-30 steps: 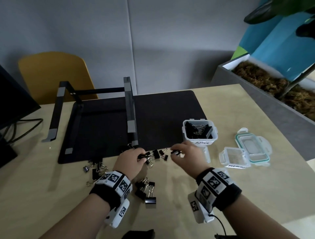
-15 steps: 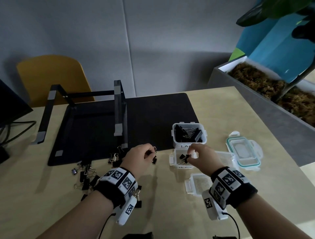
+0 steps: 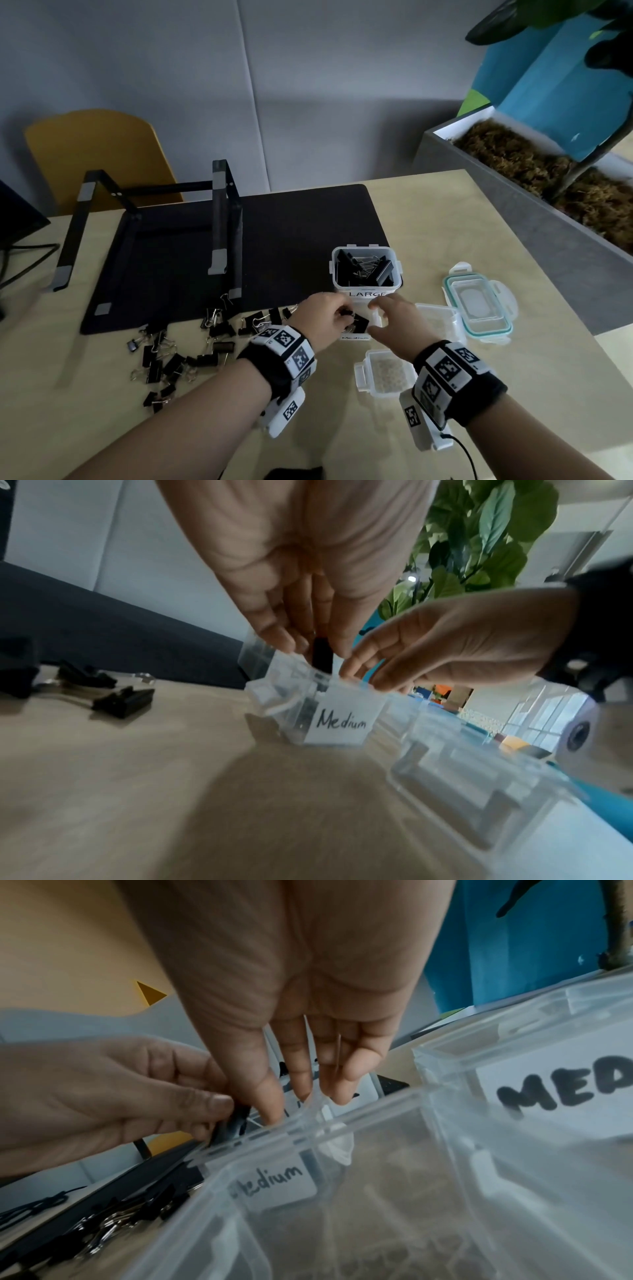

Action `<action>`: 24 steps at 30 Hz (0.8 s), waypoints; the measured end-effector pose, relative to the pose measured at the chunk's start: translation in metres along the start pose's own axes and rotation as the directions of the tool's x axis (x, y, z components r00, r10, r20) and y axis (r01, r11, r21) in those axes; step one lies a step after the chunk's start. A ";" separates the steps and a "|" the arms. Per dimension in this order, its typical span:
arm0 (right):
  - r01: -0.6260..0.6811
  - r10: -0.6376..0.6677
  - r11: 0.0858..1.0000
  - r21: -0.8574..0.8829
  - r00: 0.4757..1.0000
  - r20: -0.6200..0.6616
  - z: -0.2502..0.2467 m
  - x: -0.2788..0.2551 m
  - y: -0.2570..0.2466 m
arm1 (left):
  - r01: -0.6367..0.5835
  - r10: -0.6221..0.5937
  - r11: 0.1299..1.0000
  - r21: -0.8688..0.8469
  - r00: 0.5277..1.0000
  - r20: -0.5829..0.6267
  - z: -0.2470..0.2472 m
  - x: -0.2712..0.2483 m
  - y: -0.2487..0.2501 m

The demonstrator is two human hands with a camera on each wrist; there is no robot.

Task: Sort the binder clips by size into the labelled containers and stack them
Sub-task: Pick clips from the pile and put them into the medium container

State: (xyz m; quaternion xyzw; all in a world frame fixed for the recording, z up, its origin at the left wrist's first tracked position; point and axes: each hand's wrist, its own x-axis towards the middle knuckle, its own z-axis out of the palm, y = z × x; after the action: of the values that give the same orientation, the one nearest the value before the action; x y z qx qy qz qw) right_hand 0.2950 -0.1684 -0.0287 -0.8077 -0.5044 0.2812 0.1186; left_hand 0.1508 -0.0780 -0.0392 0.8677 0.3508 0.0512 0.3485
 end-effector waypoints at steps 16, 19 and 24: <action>0.136 -0.139 0.990 -0.039 0.988 -0.062 0.003 -0.022 -0.023 | 0.233 -0.233 0.972 -0.006 0.971 -0.055 -0.023 -0.068 -0.045; 0.189 -0.190 0.982 -0.019 0.981 -0.048 0.015 -0.033 -0.037 | 0.289 -0.289 0.957 -0.004 0.957 -0.017 -0.033 -0.093 -0.064; 0.231 -0.232 0.973 0.017 0.972 0.038 0.044 -0.046 -0.056 | 0.332 -0.335 0.941 0.064 0.941 0.043 -0.047 -0.118 -0.087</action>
State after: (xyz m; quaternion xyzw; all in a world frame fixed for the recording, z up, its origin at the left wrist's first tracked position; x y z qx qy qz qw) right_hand 0.2120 -0.1873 -0.0225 -0.7368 -0.5957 0.2848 0.1455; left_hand -0.0033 -0.0830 -0.0407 0.8064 0.4844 -0.0413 0.3368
